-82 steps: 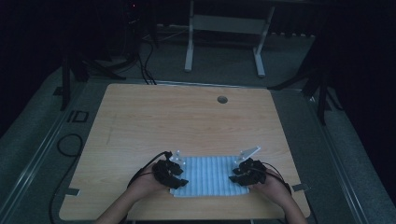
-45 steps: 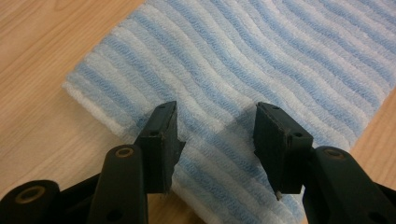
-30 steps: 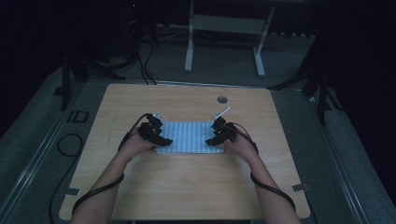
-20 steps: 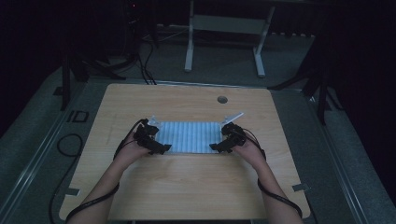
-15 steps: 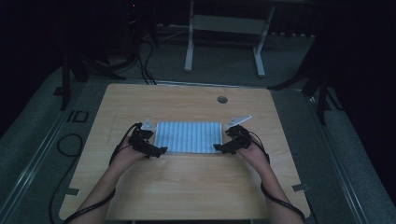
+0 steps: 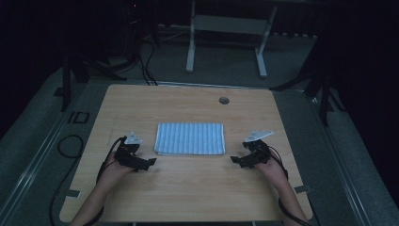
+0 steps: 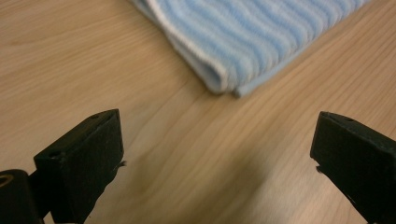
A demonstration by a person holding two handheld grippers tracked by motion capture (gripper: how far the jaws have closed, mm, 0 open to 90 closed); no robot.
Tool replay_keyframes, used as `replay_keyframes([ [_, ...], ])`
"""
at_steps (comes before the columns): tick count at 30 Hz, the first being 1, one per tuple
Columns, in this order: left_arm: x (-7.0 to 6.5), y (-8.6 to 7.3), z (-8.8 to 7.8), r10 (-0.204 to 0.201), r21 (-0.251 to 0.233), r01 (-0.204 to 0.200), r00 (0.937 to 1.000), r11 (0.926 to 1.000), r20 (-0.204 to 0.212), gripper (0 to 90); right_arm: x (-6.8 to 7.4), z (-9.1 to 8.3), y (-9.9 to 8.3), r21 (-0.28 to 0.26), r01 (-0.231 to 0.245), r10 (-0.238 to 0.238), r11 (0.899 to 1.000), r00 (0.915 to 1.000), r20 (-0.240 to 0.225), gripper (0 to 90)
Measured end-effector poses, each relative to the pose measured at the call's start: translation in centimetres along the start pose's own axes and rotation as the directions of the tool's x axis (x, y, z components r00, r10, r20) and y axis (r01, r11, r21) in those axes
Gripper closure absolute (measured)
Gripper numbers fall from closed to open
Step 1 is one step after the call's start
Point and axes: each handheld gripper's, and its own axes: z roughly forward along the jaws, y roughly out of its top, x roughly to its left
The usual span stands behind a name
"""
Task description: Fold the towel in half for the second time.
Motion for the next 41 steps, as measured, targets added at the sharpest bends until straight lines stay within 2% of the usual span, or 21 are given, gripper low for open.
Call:
replay_keyframes([
  [3,0.2,-1.0,-0.7,-0.022,-0.022,0.022,0.9998,0.9995,0.001,2.5,-0.1,-0.8,-1.4,-0.020,-0.011,0.011,1.000,0.9999,0.012,10.6],
  [6,0.5,-2.0,-1.3,-0.038,-0.026,0.038,0.9992,0.9989,-0.011,2.5,-0.3,-1.9,-2.7,-0.073,-0.022,0.024,0.997,0.9992,0.033,10.5],
  [8,0.7,-2.5,-1.8,-0.048,-0.028,0.047,0.9987,0.9985,-0.017,2.5,-0.5,-2.7,-3.6,-0.114,-0.051,0.056,0.992,0.9976,0.040,10.5],
  [12,1.1,-3.5,-2.6,-0.072,-0.045,0.071,0.9973,0.9964,-0.016,2.5,-1.0,-4.2,-5.2,-0.128,-0.093,0.107,0.987,0.9885,0.107,10.5],
  [18,1.7,-4.7,-3.6,-0.116,-0.054,0.114,0.9925,0.9920,-0.037,2.5,-1.2,-6.0,-6.9,-0.161,-0.149,0.178,0.976,0.9677,0.179,10.5],
  [19,1.7,-4.7,-3.6,-0.116,-0.054,0.114,0.9925,0.9920,-0.037,2.5,-1.2,-6.0,-6.9,-0.161,-0.149,0.178,0.976,0.9677,0.179,10.5],
  [20,1.9,-5.1,-3.7,-0.132,-0.056,0.130,0.9905,0.9899,-0.038,2.5,-1.3,-6.5,-7.2,-0.165,-0.166,0.197,0.972,0.9602,0.198,10.5],
  [23,2.1,-5.4,-3.7,-0.144,-0.058,0.142,0.9887,0.9882,-0.041,2.5,-1.2,-6.7,-7.5,-0.163,-0.169,0.201,0.972,0.9567,0.210,10.5],
  [24,2.2,-5.6,-3.7,-0.149,-0.062,0.146,0.9875,0.9874,-0.052,2.5,-1.1,-7.0,-7.9,-0.151,-0.175,0.207,0.973,0.9500,0.234,10.5],
  [25,2.2,-5.6,-3.7,-0.149,-0.062,0.146,0.9875,0.9874,-0.052,2.5,-1.1,-7.0,-7.9,-0.151,-0.175,0.207,0.973,0.9500,0.234,10.5],
  [26,2.1,-5.8,-3.7,-0.146,-0.060,0.142,0.9877,0.9880,-0.057,2.5,-1.0,-7.1,-8.4,-0.156,-0.191,0.226,0.969,0.9392,0.258,10.5],
  [27,2.1,-5.8,-3.7,-0.146,-0.060,0.142,0.9877,0.9880,-0.057,2.5,-1.0,-7.1,-8.4,-0.156,-0.191,0.226,0.969,0.9392,0.258,10.5],
  [28,2.1,-5.8,-3.7,-0.149,-0.068,0.146,0.9875,0.9870,-0.050,2.5,-0.8,-7.4,-8.8,-0.182,-0.182,0.228,0.966,0.9328,0.279,10.5],
  [29,2.1,-5.8,-3.7,-0.149,-0.068,0.146,0.9875,0.9870,-0.050,2.5,-0.8,-7.4,-8.8,-0.182,-0.182,0.228,0.966,0.9328,0.279,10.5],
  [30,2.1,-5.9,-3.8,-0.157,-0.076,0.153,0.9862,0.9853,-0.052,2.5,-0.8,-7.6,-8.9,-0.207,-0.187,0.243,0.960,0.9248,0.293,10.5],
  [34,2.3,-6.0,-4.1,-0.180,-0.104,0.174,0.9820,0.9793,-0.056,2.5,-1.0,-7.8,-9.0,-0.227,-0.195,0.258,0.954,0.9221,0.289,10.5],
  [35,2.3,-6.0,-4.3,-0.182,-0.114,0.175,0.9816,0.9780,-0.057,2.5,-1.1,-7.9,-9.1,-0.231,-0.198,0.263,0.952,0.9193,0.293,10.5],
  [36,2.4,-6.0,-4.4,-0.184,-0.125,0.176,0.9811,0.9764,-0.059,2.5,-1.2,-8.0,-9.2,-0.244,-0.207,0.274,0.948,0.9185,0.286,10.5],
  [39,2.4,-6.1,-4.5,-0.186,-0.133,0.177,0.9809,0.9752,-0.057,2.6,-1.3,-8.0,-9.2,-0.244,-0.211,0.277,0.947,0.9179,0.284,10.5],
  [40,2.4,-6.1,-4.4,-0.181,-0.129,0.172,0.9815,0.9766,-0.062,2.6,-1.5,-7.9,-9.3,-0.233,-0.225,0.285,0.946,0.9205,0.267,10.5],
  [41,2.3,-6.1,-4.3,-0.180,-0.127,0.172,0.9819,0.9769,-0.059,2.5,-1.5,-8.0,-9.3,-0.236,-0.227,0.289,0.945,0.9173,0.274,10.6],
])
